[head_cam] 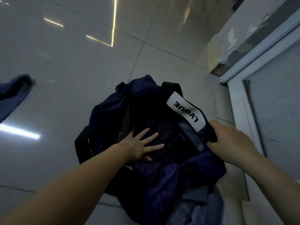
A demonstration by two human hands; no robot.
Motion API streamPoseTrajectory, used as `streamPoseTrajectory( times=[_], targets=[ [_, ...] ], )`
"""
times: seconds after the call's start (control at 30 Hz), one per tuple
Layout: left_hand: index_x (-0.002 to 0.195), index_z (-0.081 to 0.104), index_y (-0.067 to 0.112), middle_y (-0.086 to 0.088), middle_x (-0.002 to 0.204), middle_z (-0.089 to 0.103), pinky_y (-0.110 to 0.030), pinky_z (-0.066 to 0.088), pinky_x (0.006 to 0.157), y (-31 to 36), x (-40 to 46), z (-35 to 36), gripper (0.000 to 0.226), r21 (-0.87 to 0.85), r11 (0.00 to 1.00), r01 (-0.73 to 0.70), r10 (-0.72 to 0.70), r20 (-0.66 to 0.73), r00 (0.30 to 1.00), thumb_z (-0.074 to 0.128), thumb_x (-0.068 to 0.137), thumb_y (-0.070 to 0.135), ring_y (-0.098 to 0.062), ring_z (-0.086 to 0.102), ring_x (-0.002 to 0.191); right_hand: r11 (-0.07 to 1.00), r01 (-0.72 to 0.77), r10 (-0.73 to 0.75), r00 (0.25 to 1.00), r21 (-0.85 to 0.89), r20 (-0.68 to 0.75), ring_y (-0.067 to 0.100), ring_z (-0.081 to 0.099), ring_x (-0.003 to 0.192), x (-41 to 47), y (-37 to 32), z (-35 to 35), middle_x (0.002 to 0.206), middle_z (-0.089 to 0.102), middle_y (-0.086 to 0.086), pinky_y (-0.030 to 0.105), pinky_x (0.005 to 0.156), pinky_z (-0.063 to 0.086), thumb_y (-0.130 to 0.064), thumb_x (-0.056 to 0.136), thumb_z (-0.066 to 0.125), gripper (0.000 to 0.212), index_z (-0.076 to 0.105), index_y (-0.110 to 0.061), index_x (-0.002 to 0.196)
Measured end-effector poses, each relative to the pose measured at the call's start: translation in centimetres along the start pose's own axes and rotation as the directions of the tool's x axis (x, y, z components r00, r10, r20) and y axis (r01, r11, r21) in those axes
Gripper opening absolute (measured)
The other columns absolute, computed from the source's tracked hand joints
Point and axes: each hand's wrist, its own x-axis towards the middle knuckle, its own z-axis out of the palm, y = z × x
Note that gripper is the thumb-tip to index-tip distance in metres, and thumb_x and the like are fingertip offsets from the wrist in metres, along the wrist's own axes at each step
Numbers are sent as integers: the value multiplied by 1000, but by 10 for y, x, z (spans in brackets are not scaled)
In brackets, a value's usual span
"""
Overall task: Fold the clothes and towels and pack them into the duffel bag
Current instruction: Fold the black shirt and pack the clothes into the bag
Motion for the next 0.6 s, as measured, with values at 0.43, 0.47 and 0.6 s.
streamPoseTrajectory(
  times=[0.43,0.47,0.6],
  targets=[
    [135,46,42,23,103,64,-17,46,84,36,-50,-78,38,-621,769,-151,-156,-412,898,46,100,29,3,59,91,997,-75,76,956,15,-282,27,55,84,-18,32,38,121,41,8,31,58,37,-42,88,62,65,31,-22,142],
    [126,56,39,21,99,66,-18,48,81,34,-62,-72,31,-589,795,-148,-158,-436,886,49,98,30,2,61,87,1000,-8,17,947,29,-322,27,55,79,-20,25,35,119,42,10,31,55,38,-42,85,67,67,36,-20,140],
    [103,70,32,17,95,69,-7,39,68,22,-110,-70,30,-457,879,-136,-118,-484,867,45,90,42,0,60,83,954,281,-220,891,102,-398,25,57,78,-29,-26,25,112,48,7,29,52,39,-40,82,70,53,51,-17,126]
  ],
)
